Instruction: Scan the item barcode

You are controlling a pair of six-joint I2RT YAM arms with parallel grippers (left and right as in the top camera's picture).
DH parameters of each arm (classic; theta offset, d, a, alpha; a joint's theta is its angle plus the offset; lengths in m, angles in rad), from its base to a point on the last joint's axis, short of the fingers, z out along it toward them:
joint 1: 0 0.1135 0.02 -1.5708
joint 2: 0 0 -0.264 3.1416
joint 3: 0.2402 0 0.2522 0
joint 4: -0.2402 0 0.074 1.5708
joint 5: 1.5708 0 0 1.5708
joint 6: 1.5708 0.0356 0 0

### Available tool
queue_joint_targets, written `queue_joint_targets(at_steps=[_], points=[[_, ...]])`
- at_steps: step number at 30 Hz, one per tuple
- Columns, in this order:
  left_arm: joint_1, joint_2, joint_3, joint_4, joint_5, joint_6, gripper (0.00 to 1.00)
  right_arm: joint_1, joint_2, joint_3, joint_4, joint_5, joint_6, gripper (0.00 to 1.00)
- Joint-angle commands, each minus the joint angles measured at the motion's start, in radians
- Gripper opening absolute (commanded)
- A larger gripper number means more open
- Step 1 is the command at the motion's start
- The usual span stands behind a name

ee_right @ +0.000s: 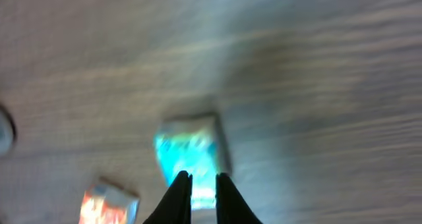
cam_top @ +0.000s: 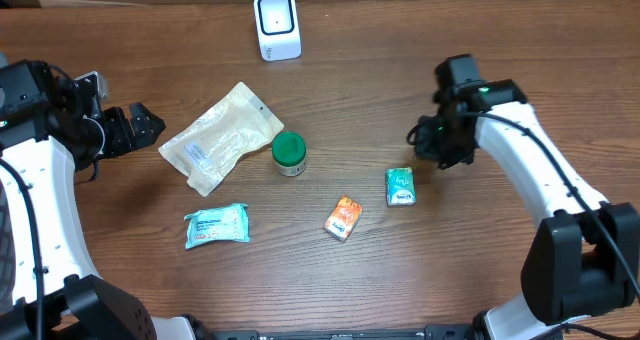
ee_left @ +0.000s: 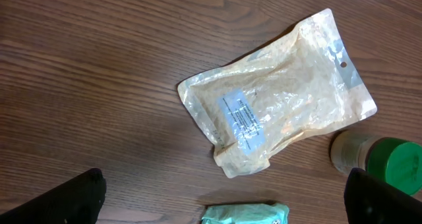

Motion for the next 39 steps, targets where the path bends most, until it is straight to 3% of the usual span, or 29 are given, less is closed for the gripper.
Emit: queue_joint_targets(at_steps=[1, 9, 22, 39], points=[[-0.003, -0.011, -0.003, 0.001, 0.011, -0.01, 1.0, -0.039, -0.002, -0.016, 0.026, 0.007, -0.03, 0.09], [-0.003, -0.011, -0.003, 0.001, 0.011, -0.01, 1.0, -0.037, 0.034, -0.077, 0.035, -0.085, -0.11, 0.08], [-0.003, -0.011, -0.002, 0.002, 0.007, -0.01, 1.0, -0.036, 0.039, -0.159, -0.088, -0.128, -0.109, 0.08], [-0.005, -0.011, -0.003, 0.002, 0.007, -0.01, 1.0, 0.052, 0.039, -0.3, 0.04, -0.192, -0.104, 0.08]])
